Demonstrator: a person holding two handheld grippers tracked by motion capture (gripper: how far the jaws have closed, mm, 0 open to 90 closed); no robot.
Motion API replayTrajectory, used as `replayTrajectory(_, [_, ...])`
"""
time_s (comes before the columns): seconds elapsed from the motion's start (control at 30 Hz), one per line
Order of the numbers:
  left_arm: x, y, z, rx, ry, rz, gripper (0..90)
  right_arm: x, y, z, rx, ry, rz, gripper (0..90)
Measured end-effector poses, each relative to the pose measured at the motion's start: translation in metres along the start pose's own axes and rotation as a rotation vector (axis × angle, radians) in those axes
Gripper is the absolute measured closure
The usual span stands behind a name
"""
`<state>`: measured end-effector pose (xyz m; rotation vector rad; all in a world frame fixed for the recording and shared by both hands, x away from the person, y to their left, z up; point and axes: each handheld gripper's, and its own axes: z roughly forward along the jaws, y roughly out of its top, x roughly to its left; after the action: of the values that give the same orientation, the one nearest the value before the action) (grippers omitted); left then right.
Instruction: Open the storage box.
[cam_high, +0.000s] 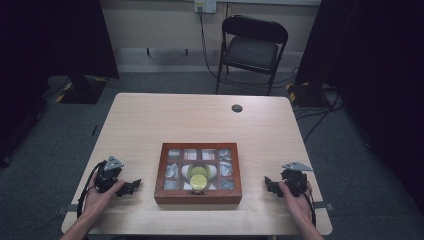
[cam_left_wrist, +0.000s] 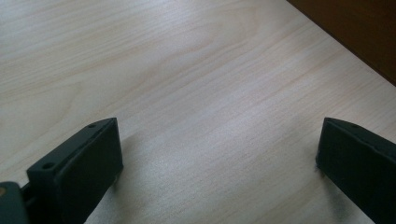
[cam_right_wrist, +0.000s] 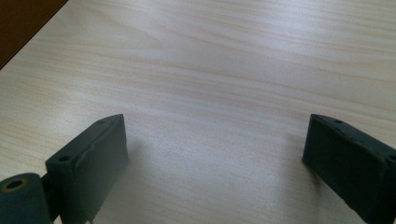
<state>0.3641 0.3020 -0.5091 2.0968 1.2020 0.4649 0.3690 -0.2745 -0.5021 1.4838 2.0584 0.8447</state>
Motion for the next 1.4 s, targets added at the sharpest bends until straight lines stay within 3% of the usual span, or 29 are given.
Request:
replayTrajectory(0.17, [0.000, 0.004, 0.000, 0.027, 0.001, -0.004, 0.7, 0.001, 0.000, 0.000, 0.001, -0.007, 0.006, 5.4])
replayTrajectory(0.3, [0.000, 0.004, -0.004, 0.018, 0.004, -0.017, 13.9, 0.001, 0.000, 0.000, 0.001, -0.005, 0.004, 5.3])
replayTrajectory(0.37, [0.000, 0.005, -0.006, 0.026, 0.000, -0.010, 16.0, 0.001, -0.001, -0.001, 0.001, 0.000, -0.001, 5.3])
replayTrajectory(0.7, [-0.006, 0.012, -0.018, 0.008, -0.137, -0.021, 21.2, 0.002, 0.000, 0.000, 0.002, 0.076, -0.072, 5.1])
replayTrajectory(0.9, [-0.015, 0.019, -0.023, -0.006, -0.148, 0.034, 24.8, 0.002, 0.000, 0.000, 0.002, 0.080, -0.078, 5.0])
replayTrajectory(1.07, [-0.019, 0.022, -0.029, -0.019, -0.193, 0.016, 27.3, 0.002, 0.000, 0.000, 0.002, 0.082, -0.079, 4.8])
replayTrajectory(1.27, [-0.026, 0.027, -0.035, -0.034, -0.220, 0.044, 30.2, 0.002, 0.001, 0.001, 0.006, 0.093, -0.087, 4.3])
replayTrajectory(1.4, [-0.033, 0.030, -0.037, -0.044, -0.280, 0.042, 34.8, 0.002, 0.002, 0.002, 0.007, 0.109, -0.098, 3.9])
